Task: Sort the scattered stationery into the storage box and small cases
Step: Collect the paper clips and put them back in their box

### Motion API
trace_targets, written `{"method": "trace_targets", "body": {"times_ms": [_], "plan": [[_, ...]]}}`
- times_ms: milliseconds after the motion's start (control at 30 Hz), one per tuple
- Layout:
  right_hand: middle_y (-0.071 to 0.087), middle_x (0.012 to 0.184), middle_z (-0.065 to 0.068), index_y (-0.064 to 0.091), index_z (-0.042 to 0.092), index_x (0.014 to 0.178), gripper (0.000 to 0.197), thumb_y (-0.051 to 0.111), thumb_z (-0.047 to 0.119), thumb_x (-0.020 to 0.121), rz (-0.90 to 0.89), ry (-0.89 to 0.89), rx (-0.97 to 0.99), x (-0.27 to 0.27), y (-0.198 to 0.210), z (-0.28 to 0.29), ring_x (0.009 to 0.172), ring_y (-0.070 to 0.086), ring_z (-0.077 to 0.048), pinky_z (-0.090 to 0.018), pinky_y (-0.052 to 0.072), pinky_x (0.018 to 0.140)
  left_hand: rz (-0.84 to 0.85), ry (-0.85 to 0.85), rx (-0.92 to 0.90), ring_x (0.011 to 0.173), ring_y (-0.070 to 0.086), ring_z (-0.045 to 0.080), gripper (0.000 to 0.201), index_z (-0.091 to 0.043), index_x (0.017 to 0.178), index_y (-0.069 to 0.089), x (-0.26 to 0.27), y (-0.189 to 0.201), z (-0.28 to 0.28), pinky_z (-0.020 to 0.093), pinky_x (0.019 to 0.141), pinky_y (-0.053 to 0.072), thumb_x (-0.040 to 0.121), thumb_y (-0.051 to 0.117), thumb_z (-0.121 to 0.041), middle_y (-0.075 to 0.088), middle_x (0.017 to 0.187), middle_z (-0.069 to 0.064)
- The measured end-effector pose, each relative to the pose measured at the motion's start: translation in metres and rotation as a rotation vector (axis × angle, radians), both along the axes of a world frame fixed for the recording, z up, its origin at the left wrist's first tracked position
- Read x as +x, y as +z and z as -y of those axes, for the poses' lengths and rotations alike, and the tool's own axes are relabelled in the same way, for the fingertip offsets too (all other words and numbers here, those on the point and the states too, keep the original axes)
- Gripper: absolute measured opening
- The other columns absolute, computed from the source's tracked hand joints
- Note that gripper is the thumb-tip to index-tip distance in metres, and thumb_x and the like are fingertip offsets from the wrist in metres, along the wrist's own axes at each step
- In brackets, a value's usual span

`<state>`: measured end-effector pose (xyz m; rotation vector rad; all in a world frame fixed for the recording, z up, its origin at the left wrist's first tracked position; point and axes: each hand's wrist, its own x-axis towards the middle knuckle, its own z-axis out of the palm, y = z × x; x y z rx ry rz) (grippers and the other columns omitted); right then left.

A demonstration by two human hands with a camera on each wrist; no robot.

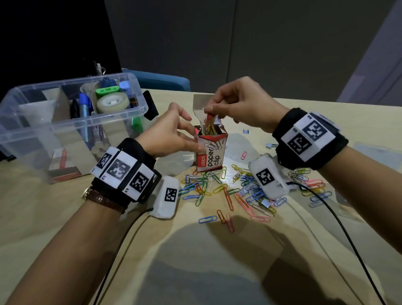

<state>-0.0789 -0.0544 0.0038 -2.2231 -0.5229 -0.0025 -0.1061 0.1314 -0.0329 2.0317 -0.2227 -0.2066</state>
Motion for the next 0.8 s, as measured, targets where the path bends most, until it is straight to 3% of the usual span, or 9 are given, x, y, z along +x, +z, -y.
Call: {"method": "trace_targets", "body": {"times_ms": [100, 200, 300, 400, 533, 667, 800], "plan": [[0.074, 0.078, 0.002, 0.074, 0.011, 0.084, 0.011, 0.074, 0.022, 0.084, -0.065, 0.011, 0.029, -0.006, -0.01, -0.002, 0.068, 0.066, 0.001, -0.016, 0.051, 0.062, -0.001, 0.011, 0.0, 0.095, 0.069, 0.032, 0.066, -0.013, 0.11, 0.036, -0.001, 0.0, 0.0, 0.051, 0.088, 0.055, 0.064, 0.084, -0.008, 0.062, 0.094, 0.002], [0.068, 0.071, 0.016, 0.077, 0.026, 0.078, 0.016, 0.078, 0.042, 0.078, 0.13, -0.028, -0.3, -0.009, -0.014, 0.002, 0.069, 0.059, 0.003, -0.026, 0.047, 0.061, 0.0, 0.003, 0.006, 0.092, 0.07, 0.028, 0.067, -0.013, 0.11, 0.036, -0.001, 0.001, 0.0, 0.05, 0.087, 0.056, 0.064, 0.085, -0.009, 0.062, 0.095, 0.002], [0.055, 0.093, 0.008, 0.076, 0.034, 0.085, 0.022, 0.077, 0.052, 0.073, 0.338, -0.096, -0.493, -0.011, -0.003, 0.004, 0.088, 0.052, -0.01, -0.031, 0.041, 0.066, 0.006, 0.006, 0.023, 0.094, 0.069, 0.031, 0.068, -0.015, 0.109, 0.037, -0.001, 0.001, 0.0, 0.051, 0.087, 0.055, 0.062, 0.086, -0.013, 0.062, 0.098, 0.004], [0.052, 0.093, 0.008, 0.075, 0.032, 0.092, 0.025, 0.076, 0.051, 0.076, 0.407, -0.103, -0.517, -0.011, 0.009, 0.003, 0.087, 0.049, -0.01, -0.027, 0.035, 0.062, 0.007, 0.002, 0.035, 0.094, 0.069, 0.029, 0.067, -0.016, 0.109, 0.037, -0.001, 0.002, 0.0, 0.05, 0.086, 0.056, 0.062, 0.086, -0.014, 0.063, 0.101, 0.005], [0.063, 0.089, 0.012, 0.076, 0.032, 0.086, 0.021, 0.078, 0.049, 0.074, 0.231, -0.078, -0.605, -0.01, 0.009, -0.004, 0.083, 0.056, -0.01, -0.025, 0.035, 0.053, 0.004, -0.003, 0.021, 0.093, 0.07, 0.029, 0.067, -0.015, 0.109, 0.036, -0.001, 0.001, 0.0, 0.05, 0.085, 0.056, 0.064, 0.085, -0.01, 0.063, 0.098, 0.003], [0.068, 0.087, 0.012, 0.075, 0.032, 0.083, 0.009, 0.078, 0.037, 0.078, 0.123, -0.041, -0.578, -0.004, 0.003, -0.014, 0.091, 0.06, -0.012, -0.031, 0.049, 0.071, 0.009, -0.013, 0.022, 0.091, 0.071, 0.028, 0.067, -0.014, 0.108, 0.035, 0.0, 0.0, 0.0, 0.047, 0.084, 0.057, 0.065, 0.085, -0.006, 0.064, 0.1, 0.006], [0.067, 0.095, 0.012, 0.073, 0.032, 0.086, 0.006, 0.076, 0.033, 0.081, 0.159, 0.012, -0.602, -0.003, 0.002, -0.019, 0.094, 0.059, -0.012, -0.028, 0.042, 0.068, 0.021, -0.014, 0.029, 0.092, 0.07, 0.028, 0.066, -0.015, 0.108, 0.035, 0.001, -0.001, 0.0, 0.049, 0.084, 0.057, 0.066, 0.085, -0.007, 0.064, 0.101, 0.006]]}}
